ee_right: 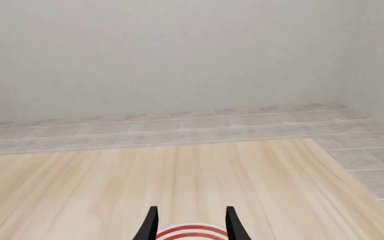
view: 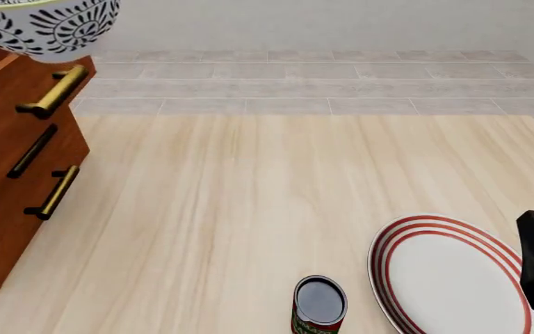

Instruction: Put the bowl on top of the cabinet.

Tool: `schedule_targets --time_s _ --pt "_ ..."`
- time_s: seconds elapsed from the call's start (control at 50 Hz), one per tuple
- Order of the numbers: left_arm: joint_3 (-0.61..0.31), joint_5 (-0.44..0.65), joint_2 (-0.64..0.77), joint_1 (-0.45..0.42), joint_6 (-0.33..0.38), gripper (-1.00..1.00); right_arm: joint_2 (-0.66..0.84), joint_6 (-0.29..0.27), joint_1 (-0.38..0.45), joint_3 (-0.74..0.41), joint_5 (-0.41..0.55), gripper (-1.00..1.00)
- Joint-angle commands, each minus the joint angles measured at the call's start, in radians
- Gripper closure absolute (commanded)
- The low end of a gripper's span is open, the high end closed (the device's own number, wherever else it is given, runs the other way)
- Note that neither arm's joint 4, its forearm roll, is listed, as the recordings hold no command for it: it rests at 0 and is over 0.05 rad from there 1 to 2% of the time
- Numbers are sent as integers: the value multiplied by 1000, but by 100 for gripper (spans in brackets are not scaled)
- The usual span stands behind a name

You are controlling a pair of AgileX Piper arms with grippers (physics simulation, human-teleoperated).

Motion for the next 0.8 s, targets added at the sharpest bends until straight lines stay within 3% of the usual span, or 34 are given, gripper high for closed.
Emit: schedule_targets --time_s 0.02,0.8 --pt "-18 8 1 47 -4 100 0 -1 1 0 1 -100" --pt "-61 39 4 184 -25 100 0 -1 2 0 -1 -100"
